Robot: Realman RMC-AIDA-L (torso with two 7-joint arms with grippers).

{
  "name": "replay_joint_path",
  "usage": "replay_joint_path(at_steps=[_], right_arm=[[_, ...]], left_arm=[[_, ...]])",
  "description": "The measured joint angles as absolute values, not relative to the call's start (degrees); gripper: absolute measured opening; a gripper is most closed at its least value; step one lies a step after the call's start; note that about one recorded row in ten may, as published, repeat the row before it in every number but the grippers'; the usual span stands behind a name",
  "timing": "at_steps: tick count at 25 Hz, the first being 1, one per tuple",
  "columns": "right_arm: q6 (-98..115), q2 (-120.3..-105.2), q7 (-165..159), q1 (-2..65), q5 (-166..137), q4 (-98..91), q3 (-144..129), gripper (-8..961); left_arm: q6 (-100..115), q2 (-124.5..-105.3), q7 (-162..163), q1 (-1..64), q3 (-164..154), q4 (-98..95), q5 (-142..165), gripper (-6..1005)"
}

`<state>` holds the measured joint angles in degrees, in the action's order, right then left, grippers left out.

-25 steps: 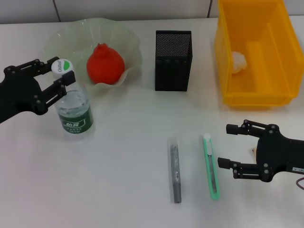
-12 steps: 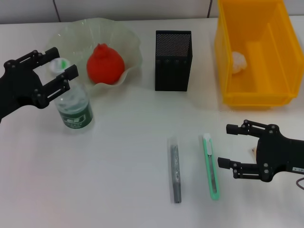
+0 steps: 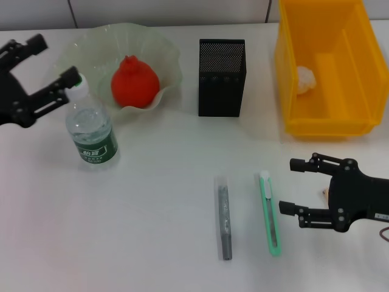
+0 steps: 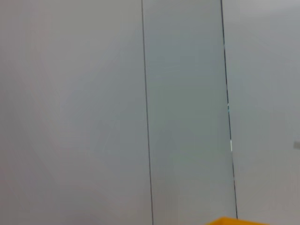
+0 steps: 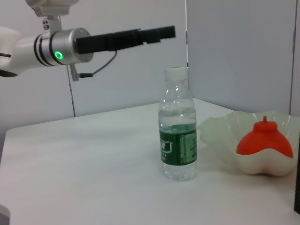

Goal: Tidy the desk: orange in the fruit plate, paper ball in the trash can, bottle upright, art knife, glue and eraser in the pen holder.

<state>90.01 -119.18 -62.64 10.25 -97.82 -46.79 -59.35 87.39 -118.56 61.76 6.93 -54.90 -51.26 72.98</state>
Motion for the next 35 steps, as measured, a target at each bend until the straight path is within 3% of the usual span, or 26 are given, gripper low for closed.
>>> replay_joint_path(at_steps=[6,11,17,25,35], right_arm=[[90.70,-119.18,-69.45,9.93,-98.73,-51.85,-59.21,813],[92.03,-119.37,-89.74,10.21,-108.00,-67.29,-60.62,812],[92.22,-119.52,-125.22,16.47,-131.35,-89.12,-73.89,810],[91.96,-119.38,-150.92,27.50,-148.35,-90.32,-87.64,808],[87.71,-119.63,-156.71,30.57,-149.33,-85.76,-94.37,809]], left_arm=[[92.09,-118.56,58.17,4.95,-54.68,-50.04,74.81,800],[96.87,-118.57,51.09,4.62,-56.49,-45.20,81.39,801],[95.64,-118.63,37.40,9.32,-58.82,-30.00,89.32,802],[92.11,-118.69,35.26,11.59,-58.76,-24.69,90.58,802],[89.31,-118.45,40.82,14.14,-58.64,-23.06,90.61,802]])
